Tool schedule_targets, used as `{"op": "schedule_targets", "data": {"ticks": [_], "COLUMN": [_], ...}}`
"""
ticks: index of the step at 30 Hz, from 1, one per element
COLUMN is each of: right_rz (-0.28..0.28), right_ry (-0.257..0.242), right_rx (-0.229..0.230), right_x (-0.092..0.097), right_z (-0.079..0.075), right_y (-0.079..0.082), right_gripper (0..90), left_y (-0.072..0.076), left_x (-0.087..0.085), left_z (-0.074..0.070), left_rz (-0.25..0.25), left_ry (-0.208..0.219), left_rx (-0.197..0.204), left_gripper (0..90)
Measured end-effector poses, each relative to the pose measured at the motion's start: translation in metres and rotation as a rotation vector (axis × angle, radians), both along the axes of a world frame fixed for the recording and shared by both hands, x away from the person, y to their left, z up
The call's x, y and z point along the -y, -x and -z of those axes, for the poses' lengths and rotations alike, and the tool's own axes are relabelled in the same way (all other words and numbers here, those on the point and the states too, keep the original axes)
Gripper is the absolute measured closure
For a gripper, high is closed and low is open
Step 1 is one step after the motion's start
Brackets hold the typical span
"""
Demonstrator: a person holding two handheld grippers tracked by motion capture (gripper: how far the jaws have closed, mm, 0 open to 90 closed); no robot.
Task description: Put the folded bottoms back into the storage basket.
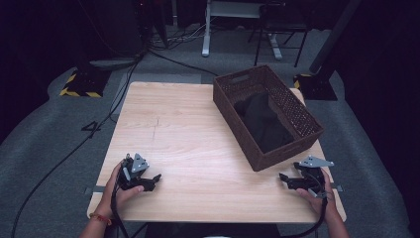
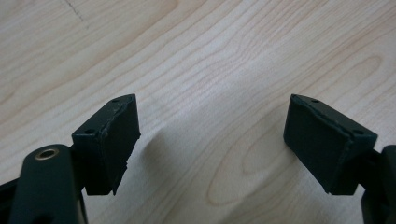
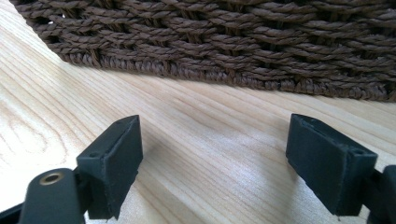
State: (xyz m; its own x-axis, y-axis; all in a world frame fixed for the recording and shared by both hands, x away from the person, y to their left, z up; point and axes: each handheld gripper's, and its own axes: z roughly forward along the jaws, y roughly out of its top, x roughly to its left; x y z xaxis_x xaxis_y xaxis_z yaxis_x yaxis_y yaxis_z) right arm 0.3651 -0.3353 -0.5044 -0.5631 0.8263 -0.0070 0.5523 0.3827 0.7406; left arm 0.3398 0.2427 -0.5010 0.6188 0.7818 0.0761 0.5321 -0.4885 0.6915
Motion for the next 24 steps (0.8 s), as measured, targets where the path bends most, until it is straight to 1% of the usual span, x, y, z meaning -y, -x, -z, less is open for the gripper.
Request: {"op": "schedule_targets", "data": {"ticks": [1,2,4,5,6,8,20,24], "right_rz": [0.0,0.0,0.0,0.0,0.0,0.0,0.001,0.001], "right_ry": [0.0,0.0,0.0,0.0,0.0,0.0,0.002,0.001], "right_rx": [0.0,0.0,0.0,0.0,-0.001,0.0,0.001,0.0], "right_x": [0.0,0.0,0.0,0.0,0.0,0.0,0.0,0.0], "right_z": [0.0,0.0,0.0,0.0,0.0,0.0,0.0,0.0], "right_y": [0.0,0.0,0.0,0.0,0.0,0.0,0.0,0.0], "right_gripper": [19.1,19.1,19.1,19.1,19.1,19.1,19.0,19.0], "left_y": [0.0,0.001,0.002,0.002,0.003,0.004,0.003,0.003], "left_x": [-0.001,-0.004,-0.006,-0.009,-0.012,-0.015,-0.015,-0.015], "left_z": [0.0,0.001,0.001,0.003,0.003,0.004,0.004,0.004], "left_rz": [0.003,-0.013,-0.016,-0.034,-0.069,-0.085,-0.087,-0.087], "left_ry": [0.003,0.019,0.025,0.048,0.073,0.077,0.079,0.073], "left_rx": [-0.002,-0.011,-0.014,-0.023,-0.053,-0.053,-0.055,-0.055], "left_gripper": [18.5,18.5,18.2,18.2,17.7,17.3,16.3,16.2]}}
